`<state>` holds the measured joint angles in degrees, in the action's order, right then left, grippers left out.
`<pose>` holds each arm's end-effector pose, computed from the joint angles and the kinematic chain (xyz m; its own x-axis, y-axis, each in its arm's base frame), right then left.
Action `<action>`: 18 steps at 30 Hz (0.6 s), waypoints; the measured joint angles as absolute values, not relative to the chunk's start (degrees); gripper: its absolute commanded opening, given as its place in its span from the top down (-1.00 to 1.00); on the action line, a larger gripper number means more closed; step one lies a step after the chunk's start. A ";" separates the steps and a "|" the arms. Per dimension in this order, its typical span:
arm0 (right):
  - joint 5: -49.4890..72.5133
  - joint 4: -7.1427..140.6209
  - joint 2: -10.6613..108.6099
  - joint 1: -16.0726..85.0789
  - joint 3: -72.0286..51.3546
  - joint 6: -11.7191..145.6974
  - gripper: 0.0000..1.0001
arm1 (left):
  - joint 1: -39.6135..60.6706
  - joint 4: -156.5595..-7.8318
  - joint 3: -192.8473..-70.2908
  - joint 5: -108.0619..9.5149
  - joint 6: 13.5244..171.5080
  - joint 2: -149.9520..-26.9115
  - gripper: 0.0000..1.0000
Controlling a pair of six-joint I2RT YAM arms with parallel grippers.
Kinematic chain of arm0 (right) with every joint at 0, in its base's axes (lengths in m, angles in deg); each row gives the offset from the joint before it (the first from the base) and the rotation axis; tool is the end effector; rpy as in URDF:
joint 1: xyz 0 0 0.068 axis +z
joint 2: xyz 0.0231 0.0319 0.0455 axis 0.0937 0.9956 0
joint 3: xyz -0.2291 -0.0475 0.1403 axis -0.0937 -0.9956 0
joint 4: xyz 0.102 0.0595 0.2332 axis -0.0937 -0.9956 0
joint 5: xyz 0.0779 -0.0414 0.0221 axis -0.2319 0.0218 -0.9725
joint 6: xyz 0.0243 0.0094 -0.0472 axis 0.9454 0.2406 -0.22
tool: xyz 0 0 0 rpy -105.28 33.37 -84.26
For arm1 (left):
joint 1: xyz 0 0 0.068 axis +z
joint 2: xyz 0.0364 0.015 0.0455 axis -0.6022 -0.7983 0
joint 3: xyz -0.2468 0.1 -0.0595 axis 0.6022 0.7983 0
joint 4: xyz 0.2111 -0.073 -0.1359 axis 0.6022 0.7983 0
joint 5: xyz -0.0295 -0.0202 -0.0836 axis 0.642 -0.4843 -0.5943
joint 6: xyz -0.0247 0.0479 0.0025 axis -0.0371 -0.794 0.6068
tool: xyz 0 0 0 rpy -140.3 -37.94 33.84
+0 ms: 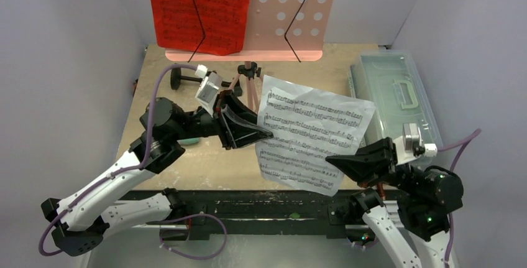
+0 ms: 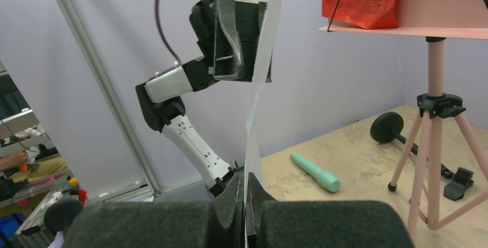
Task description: Set up the instrument practice props
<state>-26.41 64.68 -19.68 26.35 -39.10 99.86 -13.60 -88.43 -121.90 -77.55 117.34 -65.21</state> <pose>0.0044 0.0289 0.4105 -0.1434 0.4239 -0.8943 -0.9431 0.2153 0.2533 0.1014 -0.1569 0.4579 -0.4177 -0.2426 -0.8756 0.9083 -0.0874 -0.4091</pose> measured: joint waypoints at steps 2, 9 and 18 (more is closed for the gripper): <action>-26.15 65.40 -17.15 26.35 -38.60 99.53 0.99 | -13.60 -86.75 -123.54 -75.47 115.55 -65.21 0.77; -22.39 65.07 -8.12 26.35 -34.71 97.36 -0.30 | -13.60 -78.33 -130.38 -62.66 105.16 -63.55 1.00; 1.44 58.12 3.27 26.35 -18.25 95.75 -0.43 | -13.60 -64.56 -137.94 -46.95 95.20 -57.93 1.00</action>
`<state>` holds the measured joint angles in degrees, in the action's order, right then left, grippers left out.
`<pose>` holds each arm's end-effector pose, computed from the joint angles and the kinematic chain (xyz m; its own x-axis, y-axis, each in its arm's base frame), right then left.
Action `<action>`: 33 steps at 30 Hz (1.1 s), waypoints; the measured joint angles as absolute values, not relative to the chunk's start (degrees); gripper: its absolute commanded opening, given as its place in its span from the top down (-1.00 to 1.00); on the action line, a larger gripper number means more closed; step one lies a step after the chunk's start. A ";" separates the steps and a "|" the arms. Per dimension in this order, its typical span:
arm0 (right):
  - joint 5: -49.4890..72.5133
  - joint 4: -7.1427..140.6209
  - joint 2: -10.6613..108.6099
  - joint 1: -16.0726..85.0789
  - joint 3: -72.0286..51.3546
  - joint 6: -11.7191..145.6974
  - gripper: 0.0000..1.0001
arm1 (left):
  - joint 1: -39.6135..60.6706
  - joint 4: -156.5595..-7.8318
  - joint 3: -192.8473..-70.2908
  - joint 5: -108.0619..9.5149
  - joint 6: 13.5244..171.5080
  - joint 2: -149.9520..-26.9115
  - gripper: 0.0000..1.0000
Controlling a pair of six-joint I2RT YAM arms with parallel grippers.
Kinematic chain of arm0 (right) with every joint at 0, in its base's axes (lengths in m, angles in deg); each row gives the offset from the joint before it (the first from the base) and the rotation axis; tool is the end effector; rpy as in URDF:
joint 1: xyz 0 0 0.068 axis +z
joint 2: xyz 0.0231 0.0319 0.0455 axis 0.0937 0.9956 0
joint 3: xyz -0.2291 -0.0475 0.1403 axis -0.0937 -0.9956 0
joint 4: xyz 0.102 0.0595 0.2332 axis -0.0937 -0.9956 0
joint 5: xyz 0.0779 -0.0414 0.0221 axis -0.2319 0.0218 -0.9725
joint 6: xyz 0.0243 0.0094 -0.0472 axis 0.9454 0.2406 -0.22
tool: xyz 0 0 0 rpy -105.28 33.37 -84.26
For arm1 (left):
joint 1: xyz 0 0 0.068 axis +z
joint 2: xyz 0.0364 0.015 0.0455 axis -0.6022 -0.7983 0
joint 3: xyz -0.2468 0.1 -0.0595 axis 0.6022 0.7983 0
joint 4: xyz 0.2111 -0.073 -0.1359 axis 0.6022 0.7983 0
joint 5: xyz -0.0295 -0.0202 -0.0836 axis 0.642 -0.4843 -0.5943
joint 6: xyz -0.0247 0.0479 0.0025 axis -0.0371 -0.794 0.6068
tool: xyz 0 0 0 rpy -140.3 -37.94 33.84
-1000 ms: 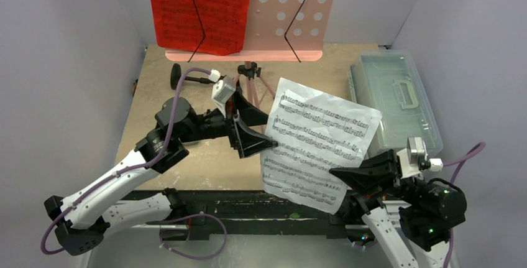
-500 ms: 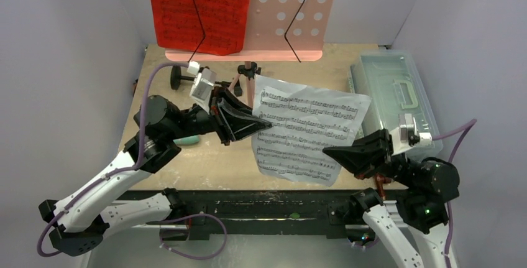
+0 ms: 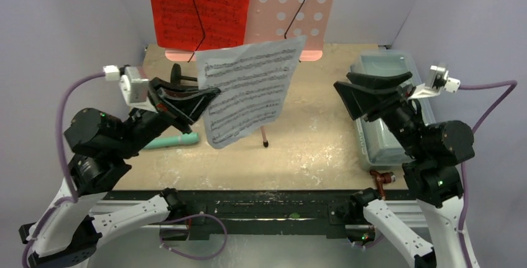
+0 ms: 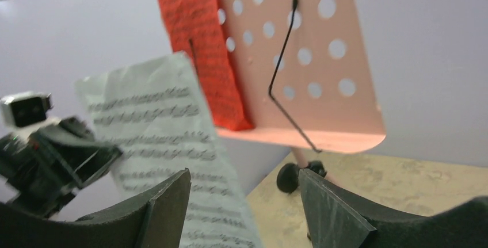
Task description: Set up the instrument practice props
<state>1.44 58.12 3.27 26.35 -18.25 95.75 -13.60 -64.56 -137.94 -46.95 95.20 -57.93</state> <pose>0.0698 0.0383 0.4905 -0.0520 0.5736 -0.8174 -0.7033 0.5601 0.4378 0.0655 -0.0856 0.5196 -0.0139 -0.3694 -0.9292 0.8542 0.4787 -0.2031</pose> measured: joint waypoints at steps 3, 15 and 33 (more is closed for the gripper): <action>4.74 59.80 8.86 26.35 -14.03 96.75 -0.34 | -13.60 -60.74 -141.20 -41.00 94.08 -56.55 1.00; 5.96 70.43 30.24 26.35 -7.73 104.95 -0.25 | -13.58 -52.06 -159.08 -27.95 92.03 -69.56 1.00; 4.50 82.84 36.71 28.21 -3.65 111.05 0.19 | -13.58 -55.47 -164.72 -19.56 84.40 -78.30 1.00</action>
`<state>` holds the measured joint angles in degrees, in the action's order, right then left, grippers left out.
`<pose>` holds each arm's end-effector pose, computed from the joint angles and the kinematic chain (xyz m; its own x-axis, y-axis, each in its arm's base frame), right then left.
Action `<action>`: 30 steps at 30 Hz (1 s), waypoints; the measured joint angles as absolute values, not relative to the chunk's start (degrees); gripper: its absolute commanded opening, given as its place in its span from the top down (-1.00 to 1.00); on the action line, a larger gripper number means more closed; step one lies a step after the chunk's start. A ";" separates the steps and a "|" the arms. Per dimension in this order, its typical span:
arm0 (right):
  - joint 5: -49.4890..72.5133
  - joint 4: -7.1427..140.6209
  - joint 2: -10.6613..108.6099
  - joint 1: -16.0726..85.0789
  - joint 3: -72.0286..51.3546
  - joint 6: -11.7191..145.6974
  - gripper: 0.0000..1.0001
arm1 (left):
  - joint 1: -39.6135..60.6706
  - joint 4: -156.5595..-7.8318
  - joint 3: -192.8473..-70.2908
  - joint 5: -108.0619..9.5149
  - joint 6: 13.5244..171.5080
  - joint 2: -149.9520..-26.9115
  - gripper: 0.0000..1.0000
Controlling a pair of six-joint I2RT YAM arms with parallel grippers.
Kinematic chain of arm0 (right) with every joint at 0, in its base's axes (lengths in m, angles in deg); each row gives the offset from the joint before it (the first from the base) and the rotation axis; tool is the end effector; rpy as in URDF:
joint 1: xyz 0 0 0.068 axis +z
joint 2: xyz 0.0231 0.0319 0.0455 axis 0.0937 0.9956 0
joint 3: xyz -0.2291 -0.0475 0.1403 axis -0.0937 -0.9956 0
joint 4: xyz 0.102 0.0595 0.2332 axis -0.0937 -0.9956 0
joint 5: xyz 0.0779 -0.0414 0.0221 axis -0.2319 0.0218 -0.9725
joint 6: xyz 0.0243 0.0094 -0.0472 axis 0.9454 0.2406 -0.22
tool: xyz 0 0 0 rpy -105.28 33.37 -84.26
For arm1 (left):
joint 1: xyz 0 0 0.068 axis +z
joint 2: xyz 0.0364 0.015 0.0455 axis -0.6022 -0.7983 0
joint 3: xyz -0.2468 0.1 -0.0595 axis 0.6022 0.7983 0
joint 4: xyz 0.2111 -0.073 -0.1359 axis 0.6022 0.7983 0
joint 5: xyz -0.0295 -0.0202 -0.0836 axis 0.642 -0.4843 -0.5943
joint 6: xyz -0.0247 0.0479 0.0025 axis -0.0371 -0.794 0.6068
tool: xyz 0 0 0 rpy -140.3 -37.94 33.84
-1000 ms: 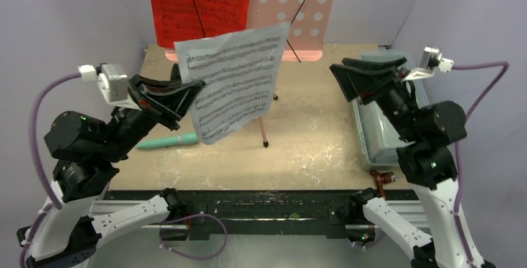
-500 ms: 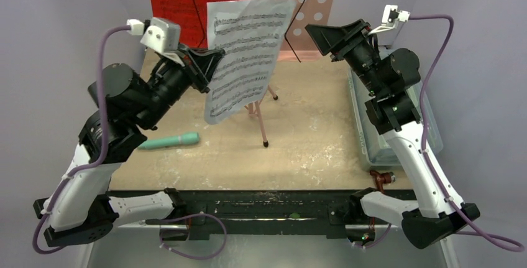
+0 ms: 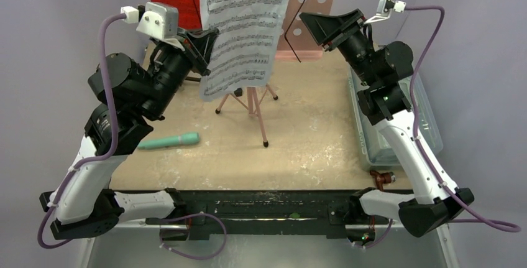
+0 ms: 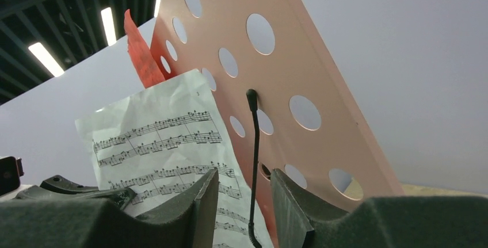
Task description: Set up the instrument practice props
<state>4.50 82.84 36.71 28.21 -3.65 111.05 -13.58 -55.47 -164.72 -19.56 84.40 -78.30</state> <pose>0.2211 0.1028 0.5278 -0.1674 0.7439 -0.6469 -0.7124 0.3623 0.6010 0.1128 -0.1167 0.5854 0.1384 -0.2573 -0.9564 0.5048 0.8491 -0.1554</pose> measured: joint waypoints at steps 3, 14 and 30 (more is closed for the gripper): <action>4.52 83.26 38.46 28.99 -2.29 111.22 0.22 | -13.58 -57.79 -164.94 -18.01 82.96 -79.04 1.00; 4.85 83.48 41.76 31.75 -0.22 110.65 0.71 | -13.58 -66.35 -165.29 -15.19 78.11 -83.77 1.00; 7.56 85.09 40.45 32.38 -2.12 108.45 1.00 | -13.58 -78.09 -167.89 -13.53 70.67 -89.36 1.00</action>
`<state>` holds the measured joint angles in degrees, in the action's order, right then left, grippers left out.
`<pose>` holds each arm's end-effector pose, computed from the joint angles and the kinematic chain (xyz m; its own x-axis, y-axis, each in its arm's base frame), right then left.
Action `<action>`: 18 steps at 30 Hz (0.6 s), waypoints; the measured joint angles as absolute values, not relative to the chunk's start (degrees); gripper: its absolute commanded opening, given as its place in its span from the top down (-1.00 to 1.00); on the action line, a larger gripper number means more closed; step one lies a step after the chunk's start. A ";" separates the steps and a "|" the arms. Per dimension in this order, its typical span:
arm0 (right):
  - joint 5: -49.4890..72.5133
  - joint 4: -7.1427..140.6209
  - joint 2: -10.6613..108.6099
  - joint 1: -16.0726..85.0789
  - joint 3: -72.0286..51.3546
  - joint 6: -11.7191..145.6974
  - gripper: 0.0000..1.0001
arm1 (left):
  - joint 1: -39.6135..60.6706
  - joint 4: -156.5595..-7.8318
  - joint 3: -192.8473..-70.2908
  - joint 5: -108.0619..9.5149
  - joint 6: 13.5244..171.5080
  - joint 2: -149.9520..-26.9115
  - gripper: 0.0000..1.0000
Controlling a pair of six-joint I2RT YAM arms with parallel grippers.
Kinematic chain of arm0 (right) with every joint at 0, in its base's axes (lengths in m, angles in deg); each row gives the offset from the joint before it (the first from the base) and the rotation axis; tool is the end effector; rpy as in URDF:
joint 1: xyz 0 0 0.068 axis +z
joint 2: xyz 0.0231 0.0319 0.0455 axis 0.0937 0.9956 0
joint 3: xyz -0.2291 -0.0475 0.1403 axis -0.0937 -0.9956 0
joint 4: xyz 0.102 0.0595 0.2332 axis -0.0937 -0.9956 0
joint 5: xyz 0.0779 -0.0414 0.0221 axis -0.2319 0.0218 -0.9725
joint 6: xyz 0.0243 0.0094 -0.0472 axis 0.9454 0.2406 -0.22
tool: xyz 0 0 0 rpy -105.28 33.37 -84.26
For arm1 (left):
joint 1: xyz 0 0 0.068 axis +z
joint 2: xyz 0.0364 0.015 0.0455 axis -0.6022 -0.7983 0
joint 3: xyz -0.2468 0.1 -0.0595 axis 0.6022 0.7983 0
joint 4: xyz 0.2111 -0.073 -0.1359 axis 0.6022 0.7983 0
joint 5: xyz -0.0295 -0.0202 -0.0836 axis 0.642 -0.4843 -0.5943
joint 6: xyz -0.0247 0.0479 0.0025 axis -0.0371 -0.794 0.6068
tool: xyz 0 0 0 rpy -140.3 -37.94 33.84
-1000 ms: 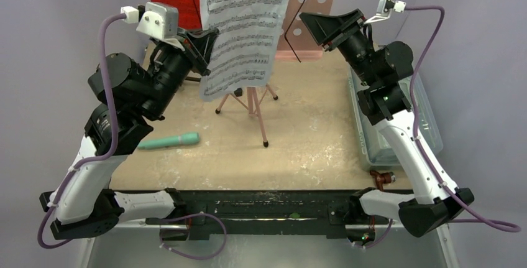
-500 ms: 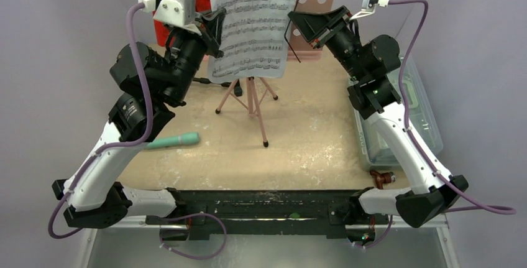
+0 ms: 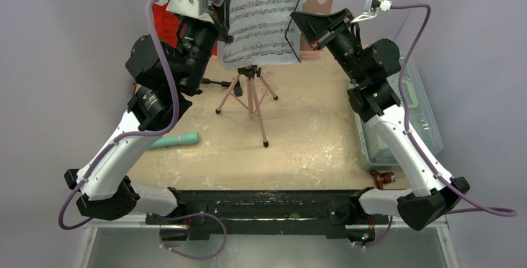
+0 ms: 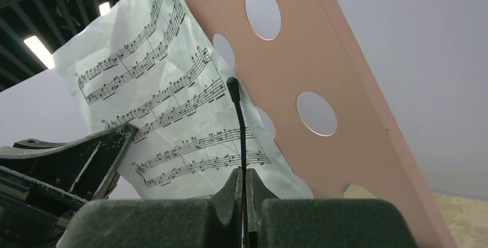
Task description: Set up the instrument practice props
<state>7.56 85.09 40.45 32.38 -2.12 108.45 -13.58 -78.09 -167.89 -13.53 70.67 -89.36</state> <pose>0.2325 0.1265 0.5251 -0.1608 0.7387 -0.6546 -0.7232 0.3631 0.5875 0.1551 -0.1629 0.6043 0.3906 -0.2267 -0.8922 0.3686 0.9266 -0.0740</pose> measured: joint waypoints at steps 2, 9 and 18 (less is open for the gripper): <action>7.73 85.36 40.45 32.38 -2.12 108.12 1.00 | -13.58 -79.27 -167.89 -13.37 69.84 -89.73 1.00; 7.62 88.22 40.14 32.45 -3.63 106.74 1.00 | -13.58 -83.95 -167.89 -12.92 67.90 -90.37 1.00; 6.99 89.49 40.14 32.53 -3.93 105.06 1.00 | -13.58 -86.42 -169.07 -15.93 68.69 -94.72 1.00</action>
